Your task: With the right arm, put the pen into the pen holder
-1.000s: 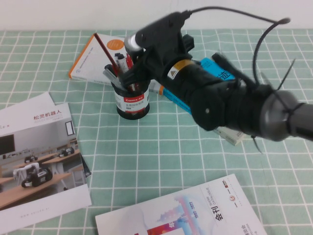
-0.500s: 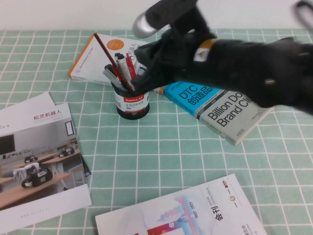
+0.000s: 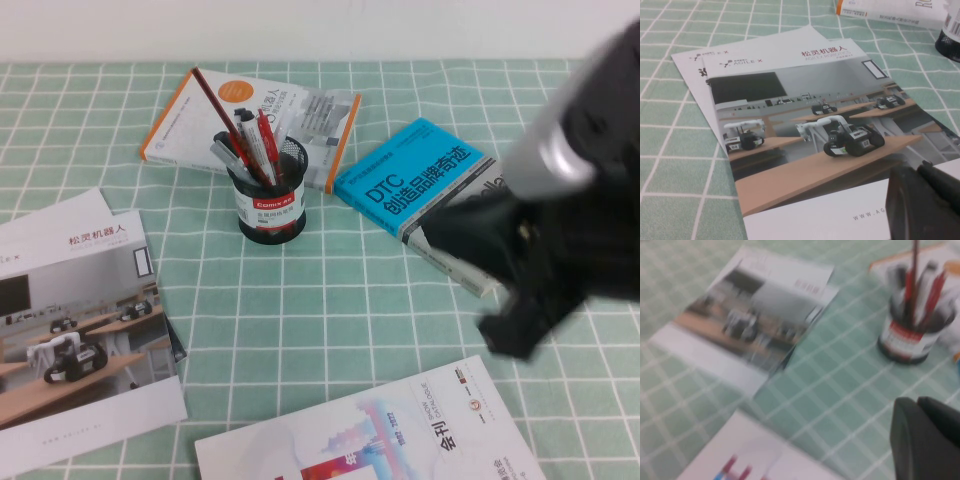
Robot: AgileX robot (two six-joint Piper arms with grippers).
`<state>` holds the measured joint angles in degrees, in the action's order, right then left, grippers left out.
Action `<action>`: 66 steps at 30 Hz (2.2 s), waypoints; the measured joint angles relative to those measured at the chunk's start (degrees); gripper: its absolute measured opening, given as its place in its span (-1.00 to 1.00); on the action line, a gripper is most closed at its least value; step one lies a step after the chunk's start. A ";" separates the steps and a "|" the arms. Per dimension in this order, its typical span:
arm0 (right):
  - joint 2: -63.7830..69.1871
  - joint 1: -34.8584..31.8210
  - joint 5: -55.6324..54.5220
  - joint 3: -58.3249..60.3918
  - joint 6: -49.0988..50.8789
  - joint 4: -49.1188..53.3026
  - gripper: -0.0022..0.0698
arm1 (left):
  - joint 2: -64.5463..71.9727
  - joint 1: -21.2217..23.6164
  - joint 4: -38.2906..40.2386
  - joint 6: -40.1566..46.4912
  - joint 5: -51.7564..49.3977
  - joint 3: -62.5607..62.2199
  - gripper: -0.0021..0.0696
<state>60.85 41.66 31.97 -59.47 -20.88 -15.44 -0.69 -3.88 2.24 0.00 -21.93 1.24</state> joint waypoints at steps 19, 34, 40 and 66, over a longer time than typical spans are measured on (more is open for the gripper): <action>-10.87 -9.17 0.67 8.93 -4.33 -4.35 -0.99 | 0.00 0.00 0.00 0.00 0.00 0.00 -0.96; -55.69 -34.91 -22.96 55.75 -4.44 -13.22 -0.99 | 0.00 0.00 0.00 0.00 0.00 0.00 -0.96; -61.25 -35.40 -24.00 60.38 -4.44 -13.22 -0.99 | 0.00 0.00 0.00 0.00 0.00 0.00 -0.96; -61.27 -35.40 -11.20 60.94 -4.44 -10.23 -0.99 | 0.00 0.00 0.00 0.00 0.00 0.00 -0.96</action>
<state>-0.42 6.26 20.77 1.47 -25.33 -25.67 -0.69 -3.88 2.24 0.00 -21.93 1.24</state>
